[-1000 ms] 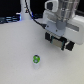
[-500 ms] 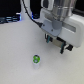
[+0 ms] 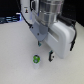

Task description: Open the kcup holder, insert the kcup into the holder, and close the kcup holder

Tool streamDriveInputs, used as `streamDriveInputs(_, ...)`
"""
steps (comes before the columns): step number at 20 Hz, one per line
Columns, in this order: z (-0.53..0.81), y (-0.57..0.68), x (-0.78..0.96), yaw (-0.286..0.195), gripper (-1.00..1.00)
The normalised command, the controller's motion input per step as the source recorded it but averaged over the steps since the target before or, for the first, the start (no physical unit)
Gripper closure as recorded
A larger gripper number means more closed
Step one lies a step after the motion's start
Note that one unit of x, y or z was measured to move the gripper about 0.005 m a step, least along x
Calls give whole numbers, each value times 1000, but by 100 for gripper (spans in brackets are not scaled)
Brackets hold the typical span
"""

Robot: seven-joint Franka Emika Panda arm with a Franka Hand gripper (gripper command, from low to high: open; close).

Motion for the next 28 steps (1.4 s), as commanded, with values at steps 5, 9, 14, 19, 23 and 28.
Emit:
streamDriveInputs(5,-132,-207,415,-205,-100)
streamDriveInputs(9,-220,-118,215,-122,-100)
streamDriveInputs(14,-190,-42,152,-124,-100)
streamDriveInputs(19,-66,-225,-37,-38,-100)
streamDriveInputs(23,-123,-274,-19,-11,-100)
streamDriveInputs(28,-83,-161,-17,-2,-100)
